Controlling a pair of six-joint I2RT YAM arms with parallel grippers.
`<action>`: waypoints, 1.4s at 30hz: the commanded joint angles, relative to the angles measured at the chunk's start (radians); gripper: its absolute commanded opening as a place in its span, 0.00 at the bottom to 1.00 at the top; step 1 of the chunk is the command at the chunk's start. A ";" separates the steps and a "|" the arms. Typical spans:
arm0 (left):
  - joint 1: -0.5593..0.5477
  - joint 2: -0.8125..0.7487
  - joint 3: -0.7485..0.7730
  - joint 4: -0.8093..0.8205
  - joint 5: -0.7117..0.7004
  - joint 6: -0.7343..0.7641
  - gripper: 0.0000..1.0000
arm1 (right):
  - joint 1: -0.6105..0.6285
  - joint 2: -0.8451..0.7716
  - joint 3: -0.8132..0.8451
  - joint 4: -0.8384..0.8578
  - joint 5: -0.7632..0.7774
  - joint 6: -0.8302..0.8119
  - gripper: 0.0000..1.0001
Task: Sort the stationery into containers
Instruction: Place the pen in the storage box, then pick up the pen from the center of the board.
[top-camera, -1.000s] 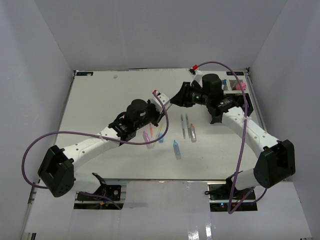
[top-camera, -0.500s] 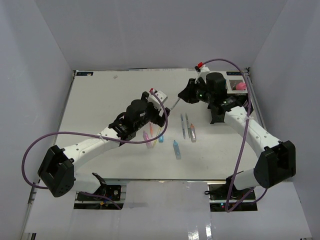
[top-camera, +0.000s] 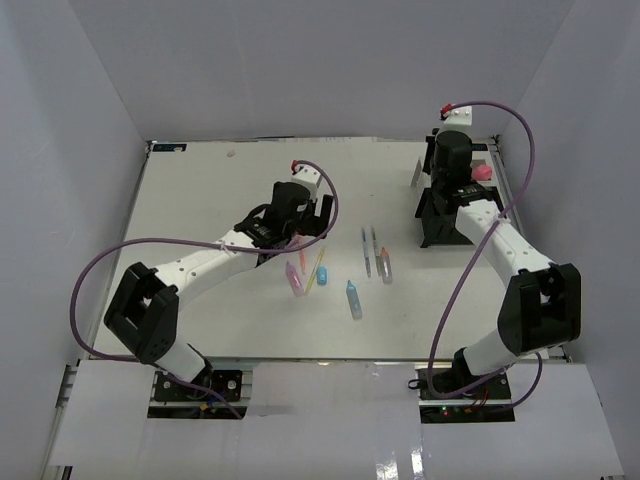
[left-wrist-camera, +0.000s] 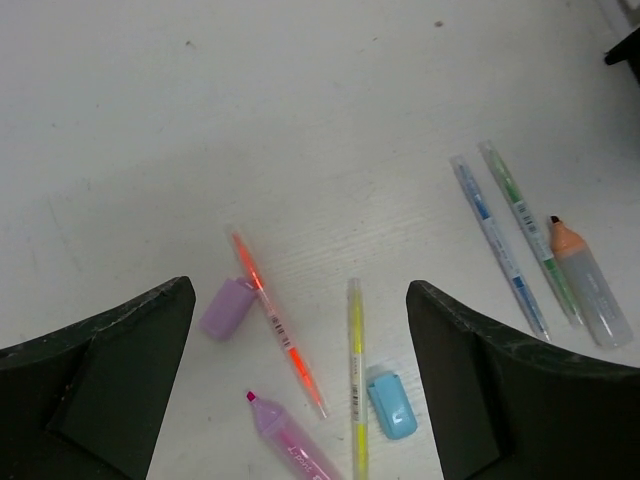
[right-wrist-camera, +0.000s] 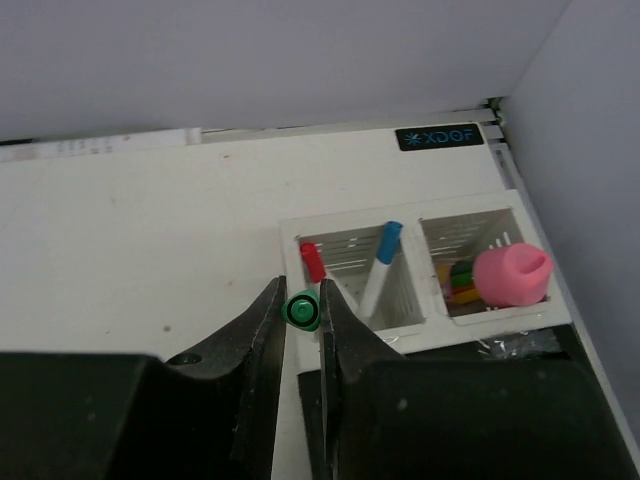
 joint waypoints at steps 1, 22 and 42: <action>0.043 0.007 0.055 -0.105 0.010 -0.106 0.98 | -0.032 0.039 0.069 0.121 0.104 -0.026 0.08; 0.151 0.189 0.185 -0.292 0.173 -0.227 0.98 | -0.114 0.061 0.090 -0.089 -0.057 0.040 0.70; 0.137 0.376 0.302 -0.477 0.190 -0.406 0.70 | -0.096 -0.682 -0.518 -0.201 -0.407 0.224 0.80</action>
